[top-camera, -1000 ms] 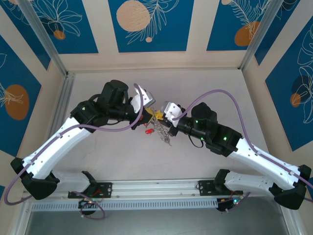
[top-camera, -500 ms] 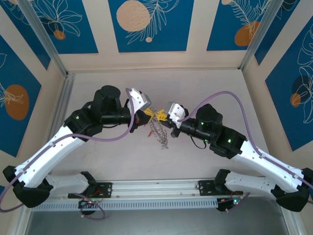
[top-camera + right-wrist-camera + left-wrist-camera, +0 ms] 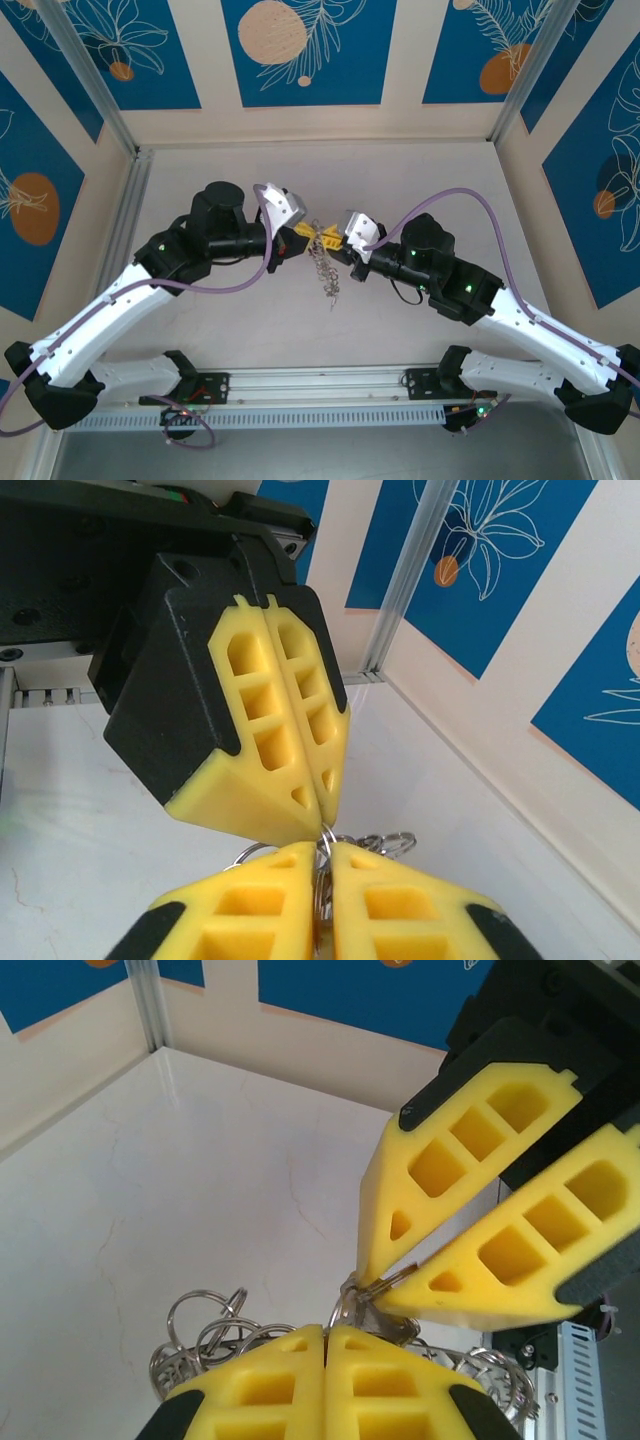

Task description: Put the keys on the keyring

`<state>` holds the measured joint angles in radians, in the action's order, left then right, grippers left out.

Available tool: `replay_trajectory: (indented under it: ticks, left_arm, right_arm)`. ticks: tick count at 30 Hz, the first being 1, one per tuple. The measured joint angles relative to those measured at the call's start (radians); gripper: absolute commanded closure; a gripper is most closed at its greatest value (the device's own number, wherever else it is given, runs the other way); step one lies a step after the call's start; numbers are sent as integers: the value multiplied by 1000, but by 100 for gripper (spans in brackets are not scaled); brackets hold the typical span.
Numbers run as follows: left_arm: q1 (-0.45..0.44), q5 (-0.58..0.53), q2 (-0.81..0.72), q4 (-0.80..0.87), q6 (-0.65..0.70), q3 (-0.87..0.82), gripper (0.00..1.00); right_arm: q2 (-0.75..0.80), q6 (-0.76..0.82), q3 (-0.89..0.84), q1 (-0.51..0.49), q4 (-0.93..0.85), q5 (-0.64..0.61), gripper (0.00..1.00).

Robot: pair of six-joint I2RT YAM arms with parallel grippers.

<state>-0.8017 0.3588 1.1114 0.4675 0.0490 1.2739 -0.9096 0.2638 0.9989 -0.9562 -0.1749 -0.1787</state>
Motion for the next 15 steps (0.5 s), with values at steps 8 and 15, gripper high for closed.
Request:
replay_trajectory:
  ticks: [8, 15]
  left_arm:
    - [0, -13, -7, -53, -15, -17, 100]
    - [0, 4, -46, -91, -13, -55, 100]
  right_arm:
    - [3, 6, 0, 0, -8, 14, 75]
    - [61, -28, -9, 28, -39, 19, 77]
